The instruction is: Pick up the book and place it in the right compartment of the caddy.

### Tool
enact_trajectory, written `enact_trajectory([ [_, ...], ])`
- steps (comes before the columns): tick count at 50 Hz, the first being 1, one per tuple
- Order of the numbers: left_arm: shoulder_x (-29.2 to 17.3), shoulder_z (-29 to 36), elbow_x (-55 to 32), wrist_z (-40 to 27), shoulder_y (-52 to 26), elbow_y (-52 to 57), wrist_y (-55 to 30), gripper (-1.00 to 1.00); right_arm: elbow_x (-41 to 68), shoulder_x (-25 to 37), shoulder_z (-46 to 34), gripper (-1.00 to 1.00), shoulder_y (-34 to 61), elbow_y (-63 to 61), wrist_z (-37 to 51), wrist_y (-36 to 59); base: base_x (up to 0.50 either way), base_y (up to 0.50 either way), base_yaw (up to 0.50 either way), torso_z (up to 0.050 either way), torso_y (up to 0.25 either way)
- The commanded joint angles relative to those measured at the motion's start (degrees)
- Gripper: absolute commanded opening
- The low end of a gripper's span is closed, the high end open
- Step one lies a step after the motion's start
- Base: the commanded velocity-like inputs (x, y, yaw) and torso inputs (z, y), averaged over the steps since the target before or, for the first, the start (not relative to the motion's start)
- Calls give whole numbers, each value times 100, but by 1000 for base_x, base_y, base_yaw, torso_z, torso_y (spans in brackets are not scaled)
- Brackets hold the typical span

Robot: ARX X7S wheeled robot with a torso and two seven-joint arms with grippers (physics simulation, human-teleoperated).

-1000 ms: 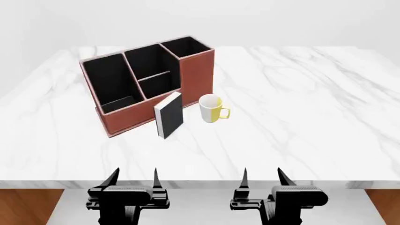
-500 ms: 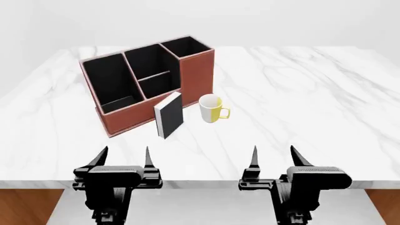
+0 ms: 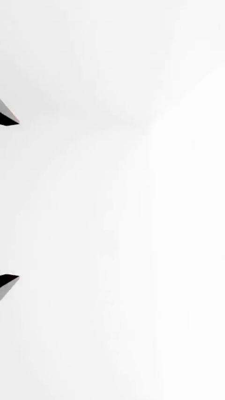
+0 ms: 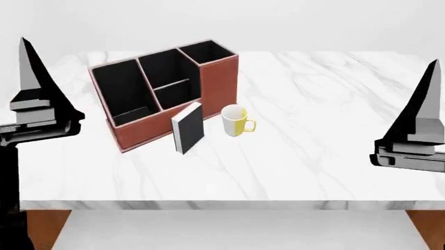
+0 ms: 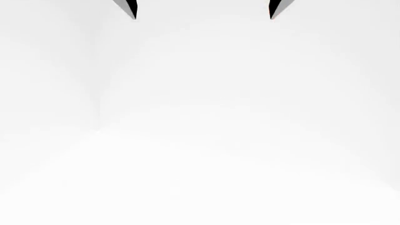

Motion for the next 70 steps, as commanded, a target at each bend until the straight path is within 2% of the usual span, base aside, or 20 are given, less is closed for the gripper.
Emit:
enact_trajectory([
  [1, -1451, 147, -1222, -1572, -10, 518, 500, 100, 542, 2076, -706, 100, -140, -433, 1884, -1278, 0, 0, 0, 0, 0],
  [11, -1676, 282, -1334, -1812, 15, 507, 761, 100, 450, 1977, -1069, 100, 141, -412, 1774, -1324, 0, -49, 0, 0, 0],
  [28, -1806, 395, -1326, -1977, 74, 475, 990, 100, 326, 2013, -1191, 100, 113, -354, 1836, -1471, 0, -472, 0, 0, 0],
  [32, -1862, 430, -1360, -2036, 60, 482, 1023, 100, 241, 2019, -1278, 100, 240, -429, 1834, -1251, 0, 0, 0, 0, 0],
  [40, -1934, 483, -1349, -2083, 80, 460, 1116, 100, 132, 1999, -1395, 100, 266, -393, 1782, -1431, 2, 0, 0, 0, 0],
  [53, -2050, 631, -1344, -2160, 23, 445, 1201, 100, -29, 2136, -1670, 100, 350, -424, 1851, -1495, 470, 0, 0, 0, 0],
  [70, -2130, 738, -1323, -2214, 11, 388, 1331, 100, -4, 2113, -2251, 100, 942, -432, 1840, -1368, 500, 86, 0, 0, 1],
])
